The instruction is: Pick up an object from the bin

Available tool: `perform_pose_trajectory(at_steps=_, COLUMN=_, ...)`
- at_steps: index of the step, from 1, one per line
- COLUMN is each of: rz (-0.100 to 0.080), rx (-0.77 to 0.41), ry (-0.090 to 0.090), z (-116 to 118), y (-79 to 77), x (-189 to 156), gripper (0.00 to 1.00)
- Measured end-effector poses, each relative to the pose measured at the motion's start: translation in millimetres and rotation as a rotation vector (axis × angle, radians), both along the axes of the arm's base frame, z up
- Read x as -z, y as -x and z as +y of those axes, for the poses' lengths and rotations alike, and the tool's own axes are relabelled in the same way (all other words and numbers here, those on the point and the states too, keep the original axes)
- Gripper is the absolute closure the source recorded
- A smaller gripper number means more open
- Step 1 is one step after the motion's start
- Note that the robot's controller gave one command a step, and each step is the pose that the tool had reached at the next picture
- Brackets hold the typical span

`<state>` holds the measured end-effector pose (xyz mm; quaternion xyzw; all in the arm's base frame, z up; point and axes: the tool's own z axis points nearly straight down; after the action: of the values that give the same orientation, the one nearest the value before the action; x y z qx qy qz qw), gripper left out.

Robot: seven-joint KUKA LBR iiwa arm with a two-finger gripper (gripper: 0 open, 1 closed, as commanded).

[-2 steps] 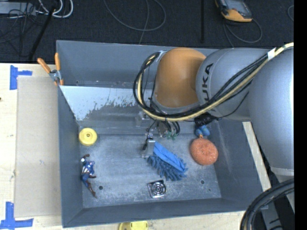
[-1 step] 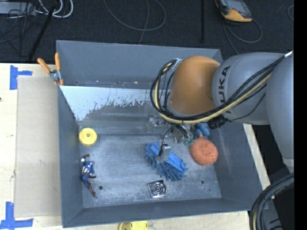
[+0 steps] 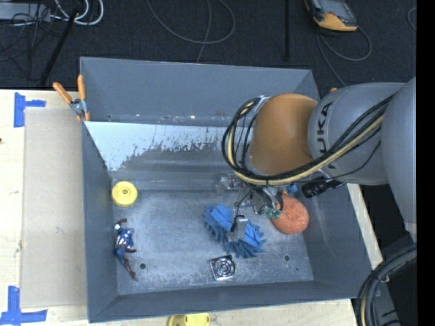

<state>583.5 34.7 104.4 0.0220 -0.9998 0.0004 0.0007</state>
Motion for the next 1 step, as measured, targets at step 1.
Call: perform_pose_trajectory(at_steps=1, rz=-0.005, rx=0.009, ry=-0.002, z=6.6, y=-12.1, x=23.3, gripper=1.00)
